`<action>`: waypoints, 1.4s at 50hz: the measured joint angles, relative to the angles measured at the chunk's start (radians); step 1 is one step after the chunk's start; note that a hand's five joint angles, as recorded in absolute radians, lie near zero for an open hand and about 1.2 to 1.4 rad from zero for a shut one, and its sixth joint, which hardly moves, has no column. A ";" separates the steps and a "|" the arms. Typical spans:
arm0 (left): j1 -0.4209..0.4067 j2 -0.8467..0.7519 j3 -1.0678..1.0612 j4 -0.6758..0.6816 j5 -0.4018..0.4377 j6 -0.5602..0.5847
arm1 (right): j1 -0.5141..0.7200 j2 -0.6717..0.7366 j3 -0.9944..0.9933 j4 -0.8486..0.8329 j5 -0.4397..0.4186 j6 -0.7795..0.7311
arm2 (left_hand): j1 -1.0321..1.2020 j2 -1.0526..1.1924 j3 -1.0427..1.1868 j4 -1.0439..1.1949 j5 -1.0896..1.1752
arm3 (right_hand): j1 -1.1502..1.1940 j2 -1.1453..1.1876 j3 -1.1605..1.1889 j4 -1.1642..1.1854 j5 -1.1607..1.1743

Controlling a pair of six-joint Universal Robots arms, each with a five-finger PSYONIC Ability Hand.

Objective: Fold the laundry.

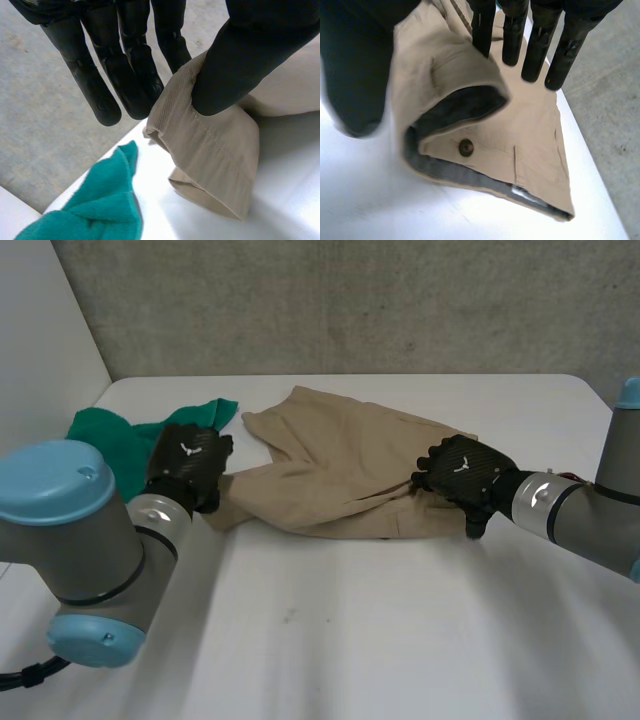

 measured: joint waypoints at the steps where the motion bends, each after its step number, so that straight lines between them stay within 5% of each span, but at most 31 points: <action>1: 0.003 0.007 0.001 0.000 0.000 0.000 | 0.000 -0.016 0.011 -0.002 0.006 0.043 | 0.000 0.000 0.000 0.000 0.000 | -0.007 -0.003 -0.008 -0.009 -0.009; 5: 0.009 0.025 0.005 0.001 0.000 -0.002 | 0.000 -0.063 0.038 -0.005 0.027 0.170 | 0.000 0.000 0.000 0.000 0.000 | -0.084 -0.078 -0.095 -0.096 -0.099; 13: 0.014 0.052 0.008 0.001 0.000 -0.004 | -0.001 -0.261 0.163 0.028 0.200 0.685 | 0.000 0.000 0.000 0.000 0.000 | -0.142 -0.147 -0.157 -0.138 -0.142; 27: 0.013 0.047 -0.001 0.001 0.000 -0.005 | 0.014 -0.430 0.396 0.015 0.351 0.992 | 0.000 0.000 0.000 0.000 0.000 | -0.142 -0.147 -0.157 -0.138 -0.142; 41: 0.013 0.046 0.001 0.001 0.000 -0.005 | 0.182 -0.340 0.592 -0.329 0.463 1.002 | 0.000 0.000 0.000 0.000 0.000 | -0.138 -0.144 -0.151 -0.136 -0.135; 59: 0.012 0.045 0.003 0.002 0.000 -0.005 | 0.274 -0.104 0.491 -0.500 0.617 0.896 | 0.000 0.000 0.000 0.000 0.000 | 0.020 0.050 0.051 0.056 0.038; 68: 0.013 0.045 0.002 0.002 -0.001 -0.005 | 0.297 -0.021 0.406 -0.519 0.639 0.880 | 0.000 0.000 0.000 0.000 0.000 | 0.234 0.311 0.299 0.297 0.268; 69: 0.013 0.045 0.002 0.002 -0.001 -0.005 | 0.299 -0.009 0.393 -0.521 0.639 0.879 | 0.000 0.000 0.000 0.000 0.000 | 0.429 0.566 0.542 0.542 0.502; 70: 0.013 0.045 0.002 0.002 -0.001 -0.005 | 0.299 -0.009 0.393 -0.521 0.639 0.879 | 0.000 0.000 0.000 0.000 0.000 | 0.429 0.566 0.542 0.542 0.502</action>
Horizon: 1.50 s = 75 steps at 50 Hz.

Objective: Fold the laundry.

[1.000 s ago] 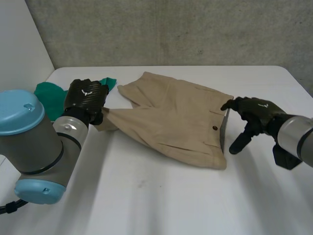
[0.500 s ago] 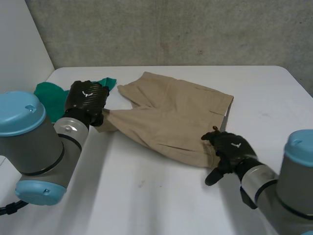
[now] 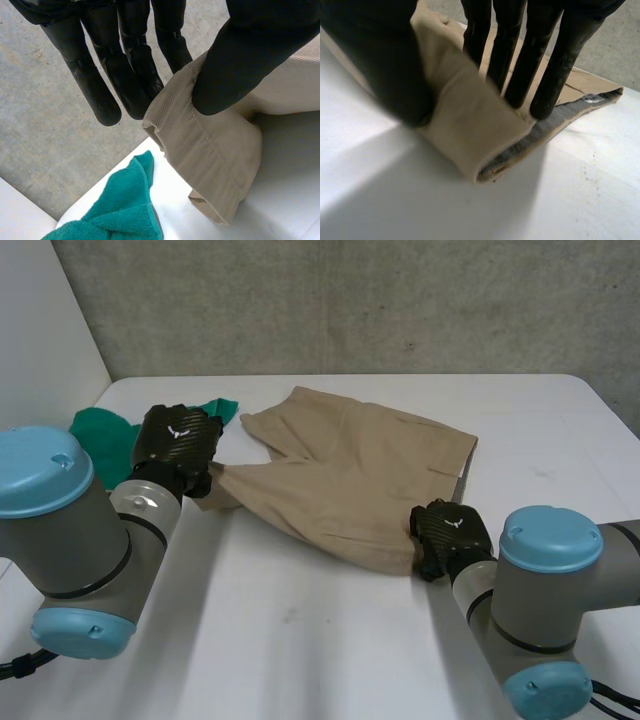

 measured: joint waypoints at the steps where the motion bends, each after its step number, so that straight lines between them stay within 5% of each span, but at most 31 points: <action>1: 0.000 0.000 0.000 0.000 0.000 0.000 | 0.001 0.008 -0.010 0.000 0.000 -0.001 | 0.000 0.000 0.000 0.000 0.000 | 0.074 0.130 0.145 0.137 0.139; 14: -0.002 0.064 -0.027 -0.097 0.004 0.021 | -0.027 -0.213 -0.015 0.083 -0.059 -0.147 | 0.000 0.000 0.000 0.000 0.000 | 0.166 0.224 0.246 0.260 0.276; 24: -0.045 0.205 -0.175 -0.540 0.078 0.246 | -0.182 -0.494 -0.009 0.635 -0.188 -0.713 | 0.000 0.000 0.000 0.000 0.000 | 0.166 0.224 0.246 0.262 0.280; 30: -0.134 0.268 -0.240 -0.660 0.086 0.299 | -0.202 -0.535 0.008 0.823 -0.209 -0.817 | 0.000 0.000 0.000 0.000 0.004 | 0.166 0.224 0.246 0.262 0.280; 40: -0.170 0.241 -0.204 -0.447 0.078 0.289 | -0.192 -0.505 0.098 0.677 -0.229 -0.768 | 0.000 -0.014 -0.015 -0.017 0.019 | 0.182 0.224 0.260 0.262 0.281; 43: -0.154 0.215 -0.179 -0.388 0.079 0.288 | -0.191 -0.492 0.112 0.639 -0.229 -0.754 | -0.272 -0.275 -0.273 -0.280 -0.225 | 0.182 0.224 0.260 0.262 0.282; 45: -0.141 0.194 -0.158 -0.364 0.078 0.291 | -0.192 -0.487 0.118 0.626 -0.230 -0.749 | -0.756 -0.701 -0.690 -0.705 -0.647 | 0.182 0.224 0.260 0.262 0.282; 46: -0.134 0.180 -0.144 -0.354 0.079 0.292 | -0.192 -0.486 0.121 0.622 -0.230 -0.747 | -0.756 -0.701 -0.690 -0.705 -0.647 | 0.182 0.224 0.260 0.262 0.282; 47: -0.126 0.164 -0.126 -0.344 0.079 0.293 | -0.193 -0.484 0.123 0.619 -0.230 -0.745 | -0.927 -0.930 -0.917 -0.931 -0.878 | 0.182 0.224 0.260 0.262 0.282; 61: -0.028 -0.052 0.191 -0.256 0.108 0.249 | -0.203 -0.484 0.183 0.591 -0.236 -0.728 | -0.884 -0.940 -0.942 -0.943 -0.890 | 0.182 0.224 0.260 0.262 0.283; 75: 0.068 -0.525 0.647 -0.377 0.431 0.096 | -0.212 -0.483 0.238 0.537 -0.237 -0.728 | -0.464 -0.529 -0.531 -0.530 -0.479 | 0.182 0.224 0.261 0.262 0.283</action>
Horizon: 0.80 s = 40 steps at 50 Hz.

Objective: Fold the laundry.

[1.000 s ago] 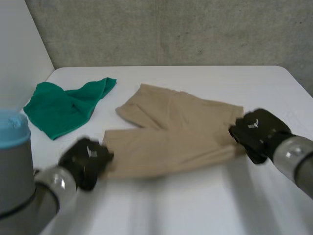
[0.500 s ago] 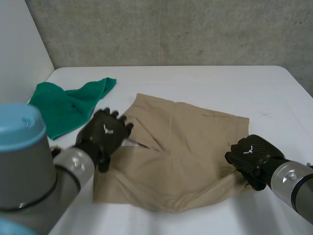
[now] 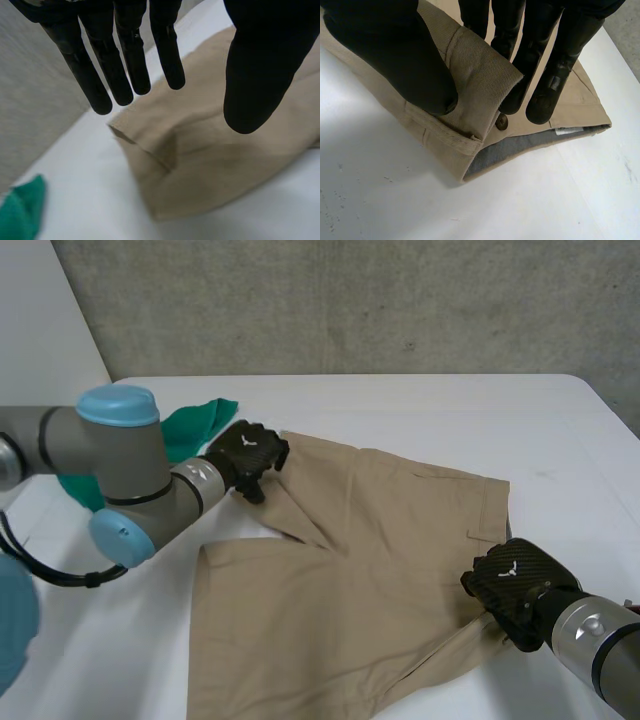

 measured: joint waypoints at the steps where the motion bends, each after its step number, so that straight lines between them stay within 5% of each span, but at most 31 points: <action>1: 0.001 -0.009 0.007 -0.004 0.005 -0.003 | 0.000 0.000 0.000 -0.001 0.000 0.000 | 0.000 0.000 0.000 0.000 0.000 | 0.000 0.000 0.000 0.000 0.000; 16: 0.011 -0.146 0.100 -0.023 0.030 -0.017 | -0.004 0.001 0.018 -0.026 0.001 0.000 | -0.017 -0.013 -0.014 -0.021 -0.018 | 0.000 0.000 0.000 0.000 0.000; 20: 0.011 -0.149 0.102 -0.023 0.023 -0.015 | -0.004 0.001 0.019 -0.030 0.001 0.000 | 0.211 0.198 0.197 0.195 0.190 | 0.000 0.000 0.000 0.000 0.000; 23: 0.011 -0.142 0.095 -0.023 0.009 -0.014 | -0.004 0.001 0.019 -0.032 0.001 0.000 | 0.290 0.287 0.285 0.271 0.264 | 0.000 0.000 0.000 0.000 0.000; 25: 0.011 -0.125 0.081 -0.021 -0.013 -0.011 | -0.003 0.001 0.019 -0.035 0.001 0.000 | 0.452 0.515 0.511 0.515 0.460 | -0.001 0.000 0.000 0.000 0.000; 40: 0.008 0.057 -0.146 0.063 -0.155 0.087 | -0.003 0.000 0.019 -0.039 0.001 0.001 | 0.452 0.525 0.522 0.525 0.460 | 0.000 0.000 0.000 0.000 0.000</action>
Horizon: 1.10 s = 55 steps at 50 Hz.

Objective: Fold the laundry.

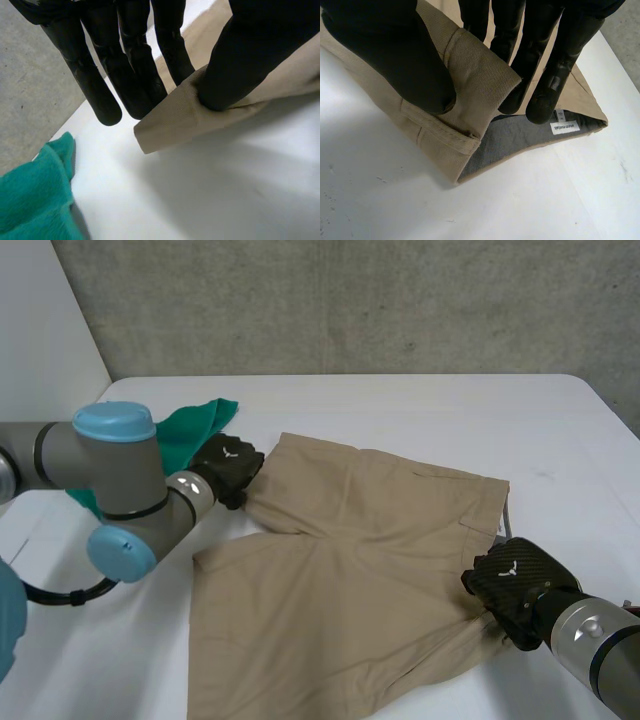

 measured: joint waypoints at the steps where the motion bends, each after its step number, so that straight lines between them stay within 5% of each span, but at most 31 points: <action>1: -0.001 0.010 -0.021 0.002 -0.009 0.015 | 0.000 0.000 0.000 0.000 0.000 0.000 | 0.000 0.000 0.000 0.000 0.000 | 0.000 0.000 0.000 0.000 0.000; 7: -0.006 0.045 -0.112 0.007 -0.071 0.074 | 0.002 -0.001 0.000 0.001 0.000 0.001 | -0.005 -0.026 -0.018 -0.021 -0.001 | 0.000 0.000 0.000 0.000 0.000; 12: -0.015 0.060 -0.153 0.008 -0.136 0.092 | 0.007 -0.002 0.001 0.001 0.000 0.003 | -0.255 -0.293 -0.285 -0.294 -0.224 | 0.000 0.000 0.000 0.000 0.000; 15: -0.021 0.085 -0.162 0.007 -0.162 0.088 | 0.010 -0.002 0.001 0.001 -0.001 0.017 | -0.599 -0.637 -0.626 -0.639 -0.572 | 0.000 0.000 0.000 0.000 0.000; 19: -0.023 0.145 -0.186 0.007 -0.181 0.074 | 0.010 -0.003 -0.004 -0.003 -0.003 0.052 | -0.633 -0.698 -0.688 -0.709 -0.642 | 0.000 0.000 0.000 0.000 0.000; 37: -0.072 0.684 -0.648 -0.071 -0.169 -0.214 | -0.037 0.002 -0.037 -0.053 -0.032 0.304 | -0.644 -0.714 -0.708 -0.730 -0.663 | 0.006 0.000 0.000 0.000 0.000; 47: -0.111 0.761 -0.766 -0.295 -0.159 -0.304 | -0.071 0.005 -0.039 -0.085 -0.030 0.326 | -0.644 -0.714 -0.708 -0.730 -0.663 | 0.006 0.000 0.000 0.000 0.000; 55: -0.126 0.744 -0.783 -0.343 -0.150 -0.345 | -0.073 0.005 -0.031 -0.094 -0.031 0.323 | -0.644 -0.714 -0.708 -0.730 -0.663 | 0.006 0.000 0.000 0.000 0.000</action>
